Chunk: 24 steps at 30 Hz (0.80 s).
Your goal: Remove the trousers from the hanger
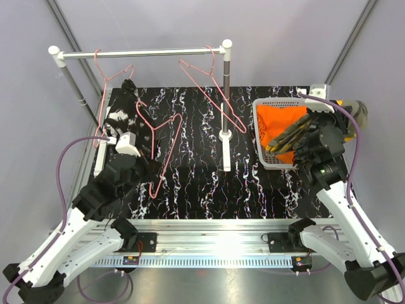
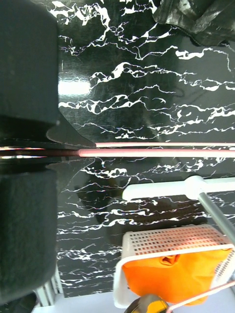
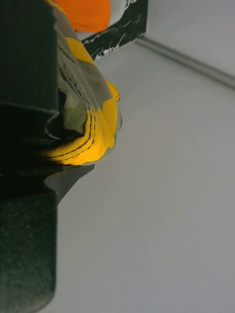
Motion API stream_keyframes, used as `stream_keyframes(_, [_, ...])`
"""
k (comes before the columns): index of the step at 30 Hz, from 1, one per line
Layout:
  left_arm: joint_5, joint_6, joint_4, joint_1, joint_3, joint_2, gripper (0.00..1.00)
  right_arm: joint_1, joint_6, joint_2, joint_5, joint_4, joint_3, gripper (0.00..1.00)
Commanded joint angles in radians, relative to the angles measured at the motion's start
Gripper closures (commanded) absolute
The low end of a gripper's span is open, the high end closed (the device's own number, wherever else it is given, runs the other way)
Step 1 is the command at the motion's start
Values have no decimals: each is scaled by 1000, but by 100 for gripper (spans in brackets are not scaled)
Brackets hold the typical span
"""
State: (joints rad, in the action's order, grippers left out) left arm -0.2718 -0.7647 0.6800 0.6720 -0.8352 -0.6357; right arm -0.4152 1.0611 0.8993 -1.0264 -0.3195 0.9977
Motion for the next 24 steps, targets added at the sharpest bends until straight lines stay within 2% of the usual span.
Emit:
stream_keyframes(1, [45, 36, -45, 0, -10, -4, 100, 81, 16, -54, 34, -228, -33, 100])
stream_keyframes(5, [65, 50, -63, 0, -7, -28, 100, 96, 66, -59, 72, -283, -70, 100])
stream_keyframes(10, [83, 65, -83, 0, 7, -33, 100, 98, 44, -11, 170, -250, -111, 100])
stream_keyframes(11, [83, 67, -88, 0, 14, -32, 100, 99, 40, 10, 178, -292, -131, 100])
stream_keyframes(16, [105, 91, -89, 0, 18, -18, 100, 99, 48, 295, 137, -366, -82, 100])
stream_keyframes(20, [100, 114, -44, 0, -25, -10, 100, 99, 132, 524, 78, -623, -39, 100])
stream_keyframes(24, [76, 163, 30, 0, -128, -6, 100, 98, 70, 712, 58, -606, 39, 99])
